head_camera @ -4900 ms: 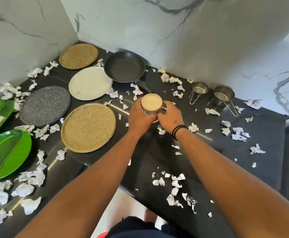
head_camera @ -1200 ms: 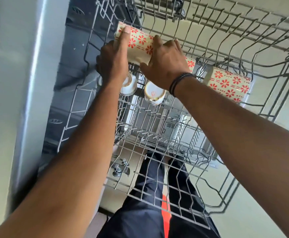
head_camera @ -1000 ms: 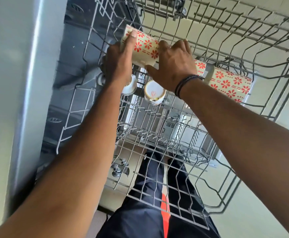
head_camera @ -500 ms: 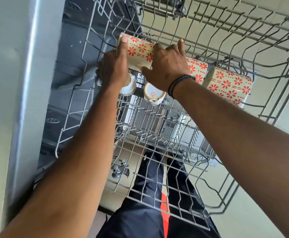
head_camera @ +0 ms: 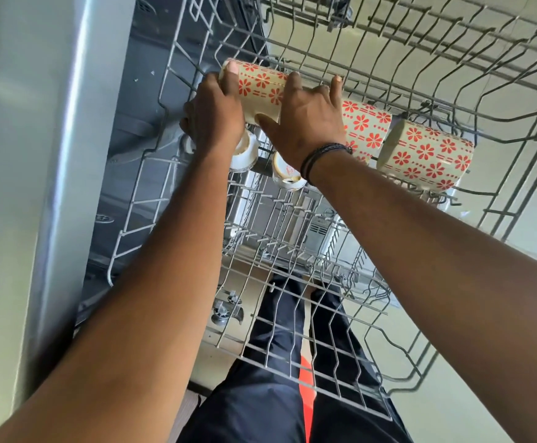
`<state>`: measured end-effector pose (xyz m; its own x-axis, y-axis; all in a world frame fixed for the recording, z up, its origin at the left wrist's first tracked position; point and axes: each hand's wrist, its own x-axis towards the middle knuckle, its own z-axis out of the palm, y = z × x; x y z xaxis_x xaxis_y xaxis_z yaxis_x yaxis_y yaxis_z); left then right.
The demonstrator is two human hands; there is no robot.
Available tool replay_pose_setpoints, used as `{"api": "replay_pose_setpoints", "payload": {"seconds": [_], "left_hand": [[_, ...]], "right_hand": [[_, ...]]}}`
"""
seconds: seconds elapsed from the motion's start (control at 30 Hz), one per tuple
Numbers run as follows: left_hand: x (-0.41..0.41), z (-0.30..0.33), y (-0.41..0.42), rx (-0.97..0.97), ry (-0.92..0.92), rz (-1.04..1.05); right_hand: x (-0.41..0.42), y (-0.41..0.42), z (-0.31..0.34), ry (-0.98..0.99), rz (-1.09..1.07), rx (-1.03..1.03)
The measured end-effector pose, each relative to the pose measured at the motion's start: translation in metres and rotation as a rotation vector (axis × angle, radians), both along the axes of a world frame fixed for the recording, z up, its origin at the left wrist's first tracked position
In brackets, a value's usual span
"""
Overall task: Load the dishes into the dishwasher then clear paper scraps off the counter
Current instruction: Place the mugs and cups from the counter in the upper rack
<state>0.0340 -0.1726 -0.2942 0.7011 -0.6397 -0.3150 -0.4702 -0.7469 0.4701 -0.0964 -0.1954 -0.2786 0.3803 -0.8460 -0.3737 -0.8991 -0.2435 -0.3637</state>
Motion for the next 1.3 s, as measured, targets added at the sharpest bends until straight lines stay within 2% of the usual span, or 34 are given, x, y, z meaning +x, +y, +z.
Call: {"api": "replay_pose_setpoints", "payload": {"seconds": [0.13, 0.3, 0.47, 0.6, 0.7, 0.87, 1.13, 1.3], "left_hand": [[-0.010, 0.001, 0.004, -0.018, 0.047, -0.001], [-0.013, -0.005, 0.017, -0.216, 0.018, -0.030], [-0.011, -0.009, 0.018, -0.195, 0.001, -0.051], [-0.017, -0.009, 0.025, -0.295, -0.031, -0.058], [-0.029, -0.005, 0.031, -0.292, -0.112, -0.060], [-0.041, -0.002, 0.040, -0.308, -0.138, -0.045], [-0.063, 0.019, 0.052, -0.318, -0.104, -0.043], [-0.086, 0.053, 0.072, -0.208, -0.103, -0.065]], "right_hand": [[-0.001, 0.004, 0.000, -0.068, -0.025, -0.030], [-0.003, 0.013, -0.003, -0.103, -0.023, -0.155], [-0.001, 0.015, -0.002, -0.074, -0.023, -0.157], [-0.006, 0.019, 0.006, -0.186, -0.080, -0.211], [-0.011, 0.026, 0.012, -0.268, -0.115, -0.229], [-0.022, 0.038, 0.018, -0.390, -0.186, -0.253], [-0.060, 0.052, 0.045, -0.450, -0.257, -0.247], [-0.081, 0.072, 0.080, -0.449, -0.275, -0.230]]}}
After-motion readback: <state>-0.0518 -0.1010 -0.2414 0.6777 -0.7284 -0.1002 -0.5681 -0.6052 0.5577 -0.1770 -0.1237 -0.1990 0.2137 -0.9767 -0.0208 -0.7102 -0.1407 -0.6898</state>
